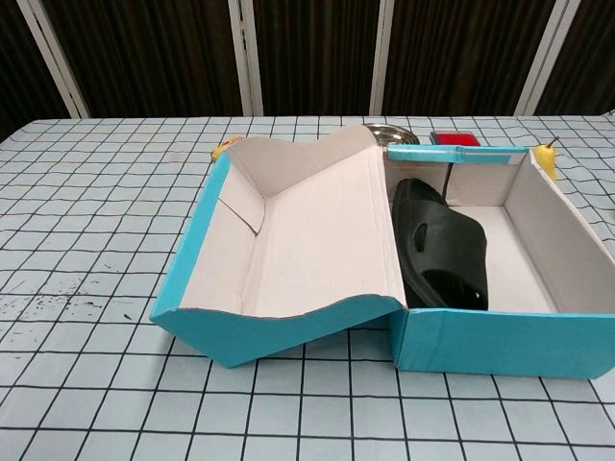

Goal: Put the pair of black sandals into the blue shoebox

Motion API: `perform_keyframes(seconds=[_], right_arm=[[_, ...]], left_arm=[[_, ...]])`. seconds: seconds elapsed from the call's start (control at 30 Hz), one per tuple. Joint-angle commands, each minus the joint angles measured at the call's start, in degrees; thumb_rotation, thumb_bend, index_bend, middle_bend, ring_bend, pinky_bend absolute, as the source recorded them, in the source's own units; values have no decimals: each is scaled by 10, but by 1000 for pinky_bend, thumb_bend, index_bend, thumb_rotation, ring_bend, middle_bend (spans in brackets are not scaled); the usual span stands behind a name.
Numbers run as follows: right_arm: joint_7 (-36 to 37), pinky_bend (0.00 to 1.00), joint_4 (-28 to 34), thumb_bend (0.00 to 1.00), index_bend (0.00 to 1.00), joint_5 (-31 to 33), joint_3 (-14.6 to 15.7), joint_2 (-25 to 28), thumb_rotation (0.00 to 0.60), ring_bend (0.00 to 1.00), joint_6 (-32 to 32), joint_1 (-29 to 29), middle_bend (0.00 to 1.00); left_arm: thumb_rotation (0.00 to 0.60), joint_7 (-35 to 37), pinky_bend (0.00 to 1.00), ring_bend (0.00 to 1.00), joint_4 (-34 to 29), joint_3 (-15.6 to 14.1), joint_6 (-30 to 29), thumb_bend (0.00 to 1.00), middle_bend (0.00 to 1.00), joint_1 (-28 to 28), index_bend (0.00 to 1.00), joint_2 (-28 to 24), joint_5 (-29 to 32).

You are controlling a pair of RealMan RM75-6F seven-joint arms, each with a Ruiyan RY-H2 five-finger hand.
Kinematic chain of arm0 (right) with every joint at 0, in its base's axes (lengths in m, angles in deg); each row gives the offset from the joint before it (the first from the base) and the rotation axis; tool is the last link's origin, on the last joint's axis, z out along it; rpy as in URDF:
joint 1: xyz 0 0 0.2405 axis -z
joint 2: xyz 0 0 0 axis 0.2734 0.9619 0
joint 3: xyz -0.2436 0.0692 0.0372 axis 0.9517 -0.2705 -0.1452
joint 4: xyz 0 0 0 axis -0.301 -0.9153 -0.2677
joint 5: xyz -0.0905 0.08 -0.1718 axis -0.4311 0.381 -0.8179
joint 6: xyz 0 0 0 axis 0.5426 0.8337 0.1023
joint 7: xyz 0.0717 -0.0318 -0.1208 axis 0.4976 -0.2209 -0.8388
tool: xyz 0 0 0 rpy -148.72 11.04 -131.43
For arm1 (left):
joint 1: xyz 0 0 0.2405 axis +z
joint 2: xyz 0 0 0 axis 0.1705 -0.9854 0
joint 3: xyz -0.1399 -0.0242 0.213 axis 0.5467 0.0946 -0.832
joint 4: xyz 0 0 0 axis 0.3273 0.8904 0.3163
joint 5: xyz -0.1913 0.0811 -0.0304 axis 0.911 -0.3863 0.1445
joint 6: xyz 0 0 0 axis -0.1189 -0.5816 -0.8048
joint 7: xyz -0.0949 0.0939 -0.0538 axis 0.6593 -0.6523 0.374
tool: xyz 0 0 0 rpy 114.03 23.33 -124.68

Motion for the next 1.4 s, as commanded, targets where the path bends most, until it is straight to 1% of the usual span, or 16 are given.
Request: perform_keyframes(seconds=[0.03, 0.13, 0.27, 0.5, 0.7, 0.77, 1.0, 1.2, 1.4], right_arm=[[-1, 0, -8, 106, 195, 1, 2, -4, 600, 0, -3, -3, 188], [-1, 0, -17, 106, 225, 5, 4, -7, 600, 0, -8, -7, 224], [-1, 0, -20, 119, 315, 5, 7, -7, 600, 21, -11, -10, 311], [-3, 0, -15, 290, 488, 3, 9, -7, 600, 135, -6, -14, 450], [-1, 0, -7, 331, 587, 0, 5, -4, 600, 187, 10, -14, 506], [0, 0, -4, 335, 603, 1, 4, -2, 600, 196, 12, -14, 516], [4, 0, 16, 338, 613, -5, -1, 16, 600, 209, 21, -16, 535], [9, 0, 44, 370, 632, -2, -9, 49, 600, 209, 34, -18, 543], [27, 0, 83, 392, 647, 3, -31, 95, 600, 210, 53, -21, 553]], left_arm=[[600, -1, 117, 0, 0, 0, 1, 503, 33, 0, 159, 0, 1], [600, -3, 117, 0, 1, 0, 2, 503, 32, -1, 159, 1, 2], [600, -4, 117, 0, 2, 0, 5, 503, 32, -2, 159, 2, 3], [600, -2, 117, 0, 2, -1, 6, 503, 32, -3, 159, 3, 1], [600, 0, 117, 0, 2, -1, 8, 503, 32, -3, 159, 2, 2], [600, 2, 117, 0, 2, -1, 8, 503, 32, -3, 159, 2, 1], [600, 8, 117, 0, 4, 1, 9, 504, 32, -3, 159, 1, 3], [600, 18, 117, 0, 6, 2, 10, 503, 32, -2, 159, -1, 4], [600, 29, 117, 0, 6, 3, 7, 503, 32, 1, 159, -5, 3]])
